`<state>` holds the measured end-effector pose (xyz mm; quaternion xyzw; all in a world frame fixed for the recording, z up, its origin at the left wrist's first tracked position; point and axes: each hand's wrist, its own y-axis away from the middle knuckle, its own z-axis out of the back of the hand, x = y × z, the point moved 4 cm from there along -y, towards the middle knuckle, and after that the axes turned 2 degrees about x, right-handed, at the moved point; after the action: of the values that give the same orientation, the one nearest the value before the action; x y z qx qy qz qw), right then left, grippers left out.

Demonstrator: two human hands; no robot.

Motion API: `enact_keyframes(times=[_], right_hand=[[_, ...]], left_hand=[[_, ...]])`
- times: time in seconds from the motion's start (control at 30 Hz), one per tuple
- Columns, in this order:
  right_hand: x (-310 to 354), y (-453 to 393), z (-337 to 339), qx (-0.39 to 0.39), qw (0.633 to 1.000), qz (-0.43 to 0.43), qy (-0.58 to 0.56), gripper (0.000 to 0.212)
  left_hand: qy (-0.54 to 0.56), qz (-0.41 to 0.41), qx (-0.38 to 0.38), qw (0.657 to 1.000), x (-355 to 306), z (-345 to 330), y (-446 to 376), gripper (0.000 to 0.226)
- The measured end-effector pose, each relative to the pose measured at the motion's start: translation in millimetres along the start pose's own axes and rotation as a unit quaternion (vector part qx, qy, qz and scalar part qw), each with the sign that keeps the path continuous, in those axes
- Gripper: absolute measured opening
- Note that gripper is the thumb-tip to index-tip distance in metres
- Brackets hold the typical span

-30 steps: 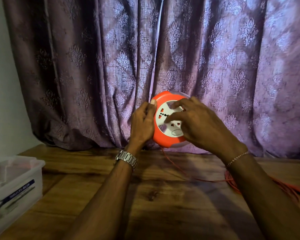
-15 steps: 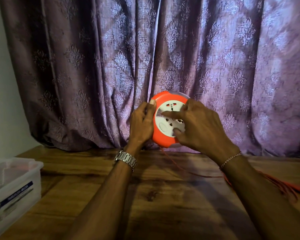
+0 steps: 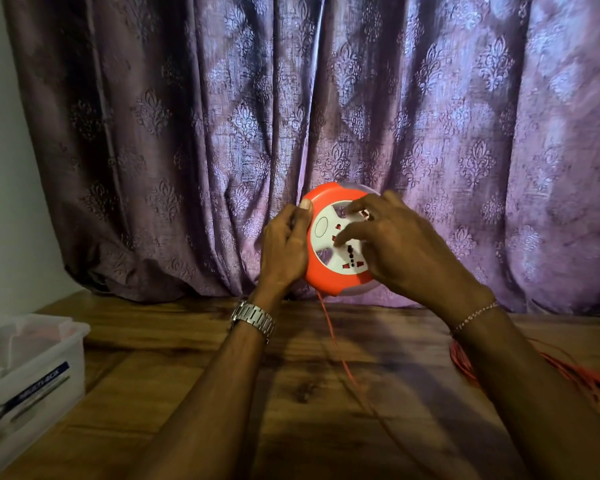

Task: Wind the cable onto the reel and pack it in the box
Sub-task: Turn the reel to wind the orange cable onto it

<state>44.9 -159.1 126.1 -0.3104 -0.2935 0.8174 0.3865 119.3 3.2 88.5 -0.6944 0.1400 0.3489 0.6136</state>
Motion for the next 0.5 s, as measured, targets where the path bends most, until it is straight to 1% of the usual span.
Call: enact_keyframes(times=[0.1, 0.17, 0.23, 0.3, 0.4, 0.5], right_hand=[[4, 0, -2, 0.086, 0.996, 0.013, 0.001, 0.049], [8, 1, -4, 0.111, 0.994, 0.013, 0.01, 0.057], [9, 1, -5, 0.105, 0.994, 0.004, 0.021, 0.061], [7, 1, -6, 0.085, 0.996, -0.004, 0.038, 0.061], [5, 3, -10, 0.046, 0.997, -0.025, 0.058, 0.059], [2, 5, -11, 0.005, 0.995, -0.084, 0.054, 0.059]], left_hand=[[-0.003, -0.002, 0.001, 1.0, 0, -1, -1, 0.051], [-0.01, -0.007, -0.001, 1.0, -1, -1, -1, 0.046], [-0.024, -0.012, 0.0, 1.0, -1, -2, 0, 0.041], [-0.037, -0.018, 0.001, 0.999, -1, -2, 0, 0.042], [-0.03, -0.014, 0.002, 0.999, 1, -1, -1, 0.044], [-0.024, -0.014, 0.003, 1.0, 2, -1, -2, 0.042]])
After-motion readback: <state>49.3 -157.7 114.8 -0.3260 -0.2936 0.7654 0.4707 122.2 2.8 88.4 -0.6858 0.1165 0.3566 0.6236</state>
